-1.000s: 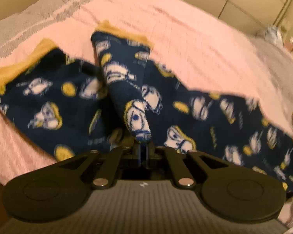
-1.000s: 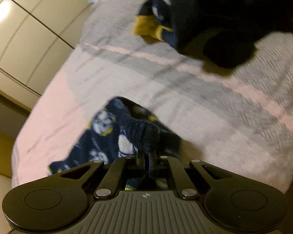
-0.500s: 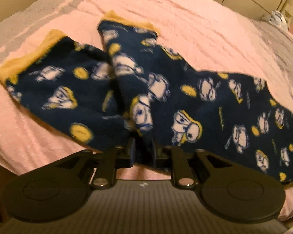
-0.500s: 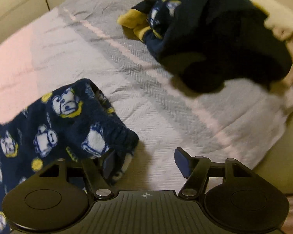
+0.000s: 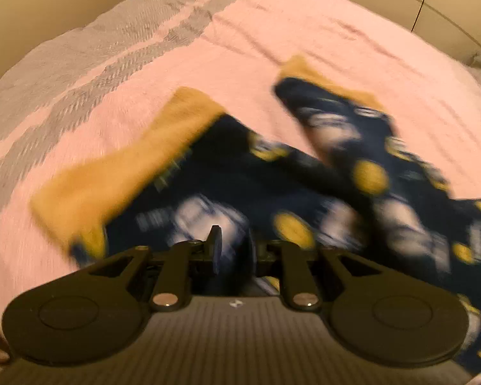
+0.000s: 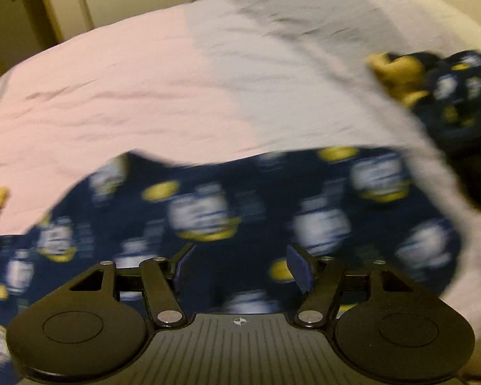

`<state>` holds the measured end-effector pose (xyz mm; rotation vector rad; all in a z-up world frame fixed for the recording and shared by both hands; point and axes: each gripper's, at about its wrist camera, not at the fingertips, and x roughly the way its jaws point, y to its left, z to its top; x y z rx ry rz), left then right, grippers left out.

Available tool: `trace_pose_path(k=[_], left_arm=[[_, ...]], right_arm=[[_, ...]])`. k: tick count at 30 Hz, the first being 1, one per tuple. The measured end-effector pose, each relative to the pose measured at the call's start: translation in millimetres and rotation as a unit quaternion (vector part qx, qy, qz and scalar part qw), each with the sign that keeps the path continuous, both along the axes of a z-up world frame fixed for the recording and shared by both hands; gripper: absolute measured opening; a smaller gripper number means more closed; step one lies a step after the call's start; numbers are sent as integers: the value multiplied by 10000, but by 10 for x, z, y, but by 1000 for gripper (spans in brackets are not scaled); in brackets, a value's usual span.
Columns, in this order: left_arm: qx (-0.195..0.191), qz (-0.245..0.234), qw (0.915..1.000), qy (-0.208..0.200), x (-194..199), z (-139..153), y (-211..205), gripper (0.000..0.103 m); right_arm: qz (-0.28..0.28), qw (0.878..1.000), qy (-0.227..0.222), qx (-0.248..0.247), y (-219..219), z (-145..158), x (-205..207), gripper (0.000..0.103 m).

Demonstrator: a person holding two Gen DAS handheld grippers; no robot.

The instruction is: Fold clothes

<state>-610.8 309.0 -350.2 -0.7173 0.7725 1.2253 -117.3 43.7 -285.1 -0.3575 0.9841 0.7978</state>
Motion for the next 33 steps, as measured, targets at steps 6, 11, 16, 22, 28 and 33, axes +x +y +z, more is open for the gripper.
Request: trace_pose_path(k=[6,11,16,22,28,33], left_arm=[[139,-488,9987,14,-308,148,702,14],[-365,-297,9989,91,-728,206,781,14],[-659,197,9974,-195,-1028,261,700,14],[-733,507,9952,-408,-1164,353,776,15],[-680,817,9936,-370,-1178,426,857,16],[-871,747,9922,-489,-1106,358,901,17]], right_arm=[[76,9987,464,194,746,-160,-774,65],[-47,9914,1110,694,1335,-295,-1080,65],[55,9595,2482,1333,2053,-540,-1167,65],[533,9323,3367,1212,2934,-981,-1433,65],[611,9213,3669,1131,3406,-1294,-1539,65],[1027,9013,3964,1415,3693,-1379,-1574,12]])
